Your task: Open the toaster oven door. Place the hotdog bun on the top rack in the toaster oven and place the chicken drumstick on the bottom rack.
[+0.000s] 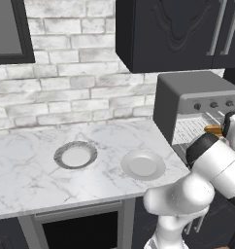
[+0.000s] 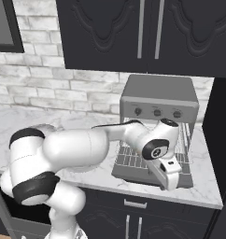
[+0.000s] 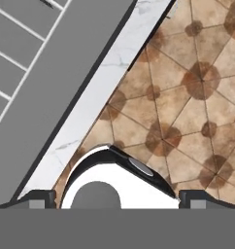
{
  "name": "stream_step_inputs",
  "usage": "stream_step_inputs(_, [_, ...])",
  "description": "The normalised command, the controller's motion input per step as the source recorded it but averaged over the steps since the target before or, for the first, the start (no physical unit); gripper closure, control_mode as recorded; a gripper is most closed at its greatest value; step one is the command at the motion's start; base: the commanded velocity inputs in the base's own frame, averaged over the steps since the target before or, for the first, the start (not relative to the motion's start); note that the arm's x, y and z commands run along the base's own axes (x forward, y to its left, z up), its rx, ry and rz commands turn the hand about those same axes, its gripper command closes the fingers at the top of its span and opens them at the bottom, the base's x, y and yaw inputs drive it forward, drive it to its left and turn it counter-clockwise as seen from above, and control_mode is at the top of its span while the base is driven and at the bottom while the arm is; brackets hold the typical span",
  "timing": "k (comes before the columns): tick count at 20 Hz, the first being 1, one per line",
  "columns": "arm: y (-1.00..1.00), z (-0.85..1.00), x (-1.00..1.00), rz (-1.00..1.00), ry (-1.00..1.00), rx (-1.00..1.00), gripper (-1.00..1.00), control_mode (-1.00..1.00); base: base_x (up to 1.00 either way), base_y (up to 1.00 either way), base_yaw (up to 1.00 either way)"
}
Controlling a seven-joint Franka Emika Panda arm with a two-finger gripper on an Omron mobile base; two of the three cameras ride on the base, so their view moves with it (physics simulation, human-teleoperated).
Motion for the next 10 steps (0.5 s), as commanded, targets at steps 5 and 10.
stream_step_inputs(5, [0.0,-0.14,0.0,0.0,0.0,-0.12,-1.0,-1.0,0.0,0.0,0.0])
stream_step_inputs(10, [0.0,-0.02,0.0,0.0,0.0,-0.04,-1.0,-1.0,0.0,0.0,0.0])
